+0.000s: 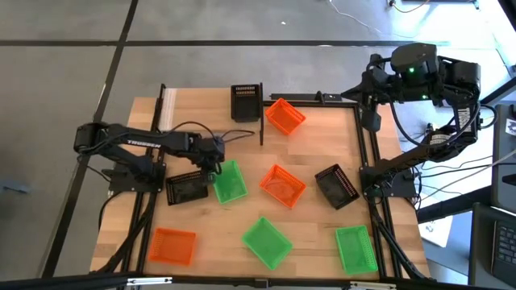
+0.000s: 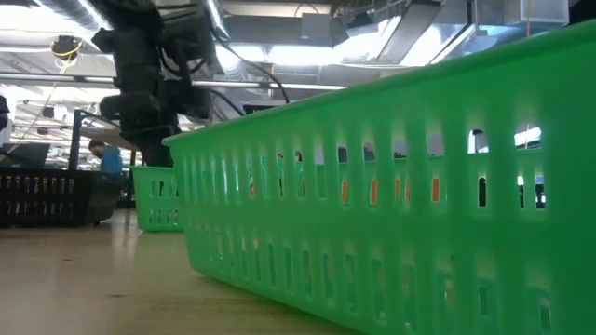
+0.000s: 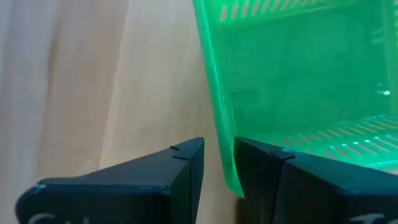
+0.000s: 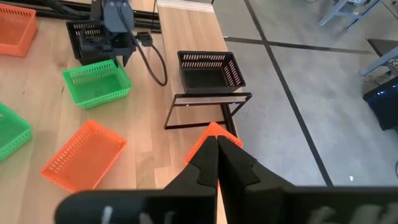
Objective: Stack baskets on shelf by color
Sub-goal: Put the top left green bin on the shelf
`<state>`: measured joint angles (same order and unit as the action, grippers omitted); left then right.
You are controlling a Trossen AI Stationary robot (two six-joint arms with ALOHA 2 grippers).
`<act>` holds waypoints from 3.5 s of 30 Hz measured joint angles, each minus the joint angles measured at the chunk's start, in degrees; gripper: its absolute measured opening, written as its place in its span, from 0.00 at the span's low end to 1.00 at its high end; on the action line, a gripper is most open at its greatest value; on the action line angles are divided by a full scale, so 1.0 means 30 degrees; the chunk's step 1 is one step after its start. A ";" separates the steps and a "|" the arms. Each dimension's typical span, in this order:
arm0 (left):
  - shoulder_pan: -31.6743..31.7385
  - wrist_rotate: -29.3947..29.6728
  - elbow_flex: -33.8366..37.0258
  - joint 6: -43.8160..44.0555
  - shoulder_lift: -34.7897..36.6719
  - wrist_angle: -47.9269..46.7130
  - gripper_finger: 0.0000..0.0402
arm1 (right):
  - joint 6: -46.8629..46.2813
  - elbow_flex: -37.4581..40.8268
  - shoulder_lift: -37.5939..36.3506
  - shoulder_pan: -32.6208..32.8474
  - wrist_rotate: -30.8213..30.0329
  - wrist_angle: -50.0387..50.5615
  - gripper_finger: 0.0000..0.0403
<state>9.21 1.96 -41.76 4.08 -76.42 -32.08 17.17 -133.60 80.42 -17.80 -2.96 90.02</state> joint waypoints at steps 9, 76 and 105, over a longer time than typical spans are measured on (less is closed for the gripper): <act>0.0000 -0.0029 0.0007 0.0960 -0.1426 0.0329 0.20 | 0.0466 0.0000 0.0000 0.0000 0.0000 0.0000 0.00; 1.6143 -0.1989 -1.9475 -1.7195 -0.5995 -1.3045 0.00 | 0.0306 0.0000 0.0029 -0.0003 0.0007 -0.1209 0.00; 1.5538 0.1319 -1.9504 -1.8937 -0.7854 -1.1834 0.08 | 0.0350 0.0000 0.0029 0.0000 0.0002 -0.1224 0.00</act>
<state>55.83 5.91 -100.27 -52.73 -99.98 -67.58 18.22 -133.60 80.51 -17.80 -2.95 86.35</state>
